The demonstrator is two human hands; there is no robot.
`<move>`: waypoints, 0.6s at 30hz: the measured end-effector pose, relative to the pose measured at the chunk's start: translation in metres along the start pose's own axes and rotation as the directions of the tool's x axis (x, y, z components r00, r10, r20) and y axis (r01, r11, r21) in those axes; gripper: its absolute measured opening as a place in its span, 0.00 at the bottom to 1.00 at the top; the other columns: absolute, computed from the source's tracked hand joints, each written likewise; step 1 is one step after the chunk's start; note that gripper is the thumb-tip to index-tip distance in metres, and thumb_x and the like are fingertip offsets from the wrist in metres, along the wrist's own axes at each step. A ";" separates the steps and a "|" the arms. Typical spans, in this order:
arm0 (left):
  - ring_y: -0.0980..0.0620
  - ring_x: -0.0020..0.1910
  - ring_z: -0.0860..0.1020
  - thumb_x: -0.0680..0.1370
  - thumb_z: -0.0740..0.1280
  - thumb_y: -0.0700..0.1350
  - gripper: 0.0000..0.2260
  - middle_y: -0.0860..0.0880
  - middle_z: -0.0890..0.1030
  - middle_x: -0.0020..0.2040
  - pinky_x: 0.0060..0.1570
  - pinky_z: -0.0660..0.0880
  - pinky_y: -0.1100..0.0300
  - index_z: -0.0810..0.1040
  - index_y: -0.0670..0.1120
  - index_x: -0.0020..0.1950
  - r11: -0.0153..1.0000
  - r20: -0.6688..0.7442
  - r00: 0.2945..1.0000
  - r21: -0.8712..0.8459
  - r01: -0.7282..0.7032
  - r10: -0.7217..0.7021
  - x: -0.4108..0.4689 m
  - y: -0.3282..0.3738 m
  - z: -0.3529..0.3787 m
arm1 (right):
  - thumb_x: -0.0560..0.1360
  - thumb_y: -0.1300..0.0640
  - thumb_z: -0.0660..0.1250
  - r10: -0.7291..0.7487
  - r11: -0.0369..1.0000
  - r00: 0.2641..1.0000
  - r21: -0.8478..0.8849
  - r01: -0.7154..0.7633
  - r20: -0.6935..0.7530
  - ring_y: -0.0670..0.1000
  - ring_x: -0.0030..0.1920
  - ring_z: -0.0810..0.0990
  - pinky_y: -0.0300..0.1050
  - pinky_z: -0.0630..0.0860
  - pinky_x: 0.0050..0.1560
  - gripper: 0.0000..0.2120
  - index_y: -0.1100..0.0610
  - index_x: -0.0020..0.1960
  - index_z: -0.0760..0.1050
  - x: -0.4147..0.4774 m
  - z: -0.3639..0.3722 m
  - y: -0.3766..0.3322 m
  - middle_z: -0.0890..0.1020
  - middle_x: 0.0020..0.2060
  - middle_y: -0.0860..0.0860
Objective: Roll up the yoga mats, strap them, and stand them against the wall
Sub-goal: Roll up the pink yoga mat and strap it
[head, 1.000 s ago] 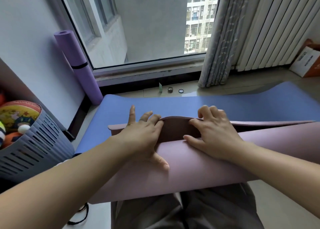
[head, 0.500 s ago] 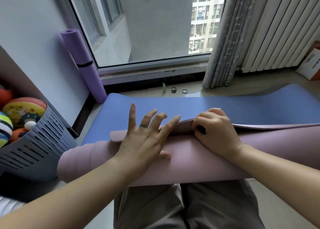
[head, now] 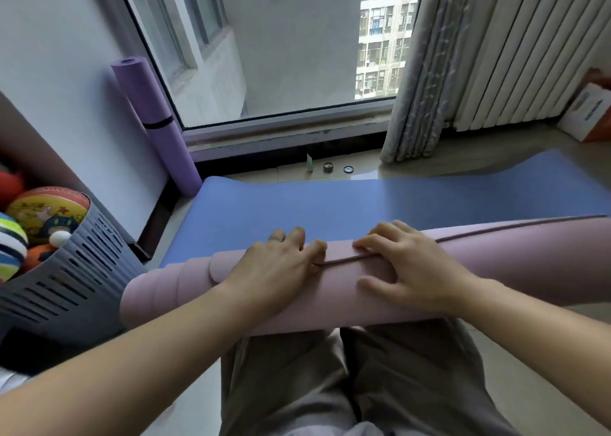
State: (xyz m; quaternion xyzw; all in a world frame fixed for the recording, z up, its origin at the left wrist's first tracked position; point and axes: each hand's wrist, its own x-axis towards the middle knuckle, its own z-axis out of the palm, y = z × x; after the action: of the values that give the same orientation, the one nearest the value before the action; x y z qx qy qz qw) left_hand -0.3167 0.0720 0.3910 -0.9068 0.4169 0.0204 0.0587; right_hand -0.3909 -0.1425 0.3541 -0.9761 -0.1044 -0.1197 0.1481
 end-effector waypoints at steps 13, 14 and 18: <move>0.46 0.64 0.68 0.62 0.68 0.69 0.49 0.51 0.64 0.67 0.58 0.71 0.49 0.48 0.58 0.76 0.987 0.193 0.977 -0.147 -0.065 0.093 0.047 0.029 0.001 | 0.72 0.44 0.63 0.484 0.870 0.622 0.264 -0.416 -0.615 0.54 0.59 0.77 0.50 0.58 0.69 0.17 0.54 0.48 0.82 -0.051 0.029 0.011 0.83 0.54 0.50; 0.47 0.63 0.68 0.61 0.68 0.69 0.48 0.51 0.65 0.66 0.58 0.71 0.49 0.49 0.59 0.75 0.984 0.225 0.970 -0.167 -0.059 0.096 0.051 0.027 0.000 | 0.71 0.43 0.63 0.566 0.815 0.517 0.342 -0.467 -0.642 0.56 0.61 0.75 0.52 0.60 0.69 0.19 0.56 0.49 0.82 -0.058 0.034 0.011 0.81 0.57 0.54; 0.47 0.64 0.69 0.56 0.68 0.70 0.50 0.53 0.64 0.64 0.62 0.70 0.46 0.50 0.62 0.75 0.963 0.346 0.936 -0.267 0.028 0.069 0.063 0.020 -0.005 | 0.66 0.40 0.71 0.910 0.330 -0.077 0.826 -0.457 -0.407 0.60 0.68 0.65 0.50 0.65 0.65 0.37 0.61 0.67 0.69 -0.068 0.027 0.012 0.67 0.68 0.60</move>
State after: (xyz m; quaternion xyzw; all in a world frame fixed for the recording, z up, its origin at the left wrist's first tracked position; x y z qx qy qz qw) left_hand -0.2905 0.0107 0.3890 -0.8835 0.4026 0.2394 0.0091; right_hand -0.4471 -0.1565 0.3077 -0.5877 0.5013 -0.4666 0.4308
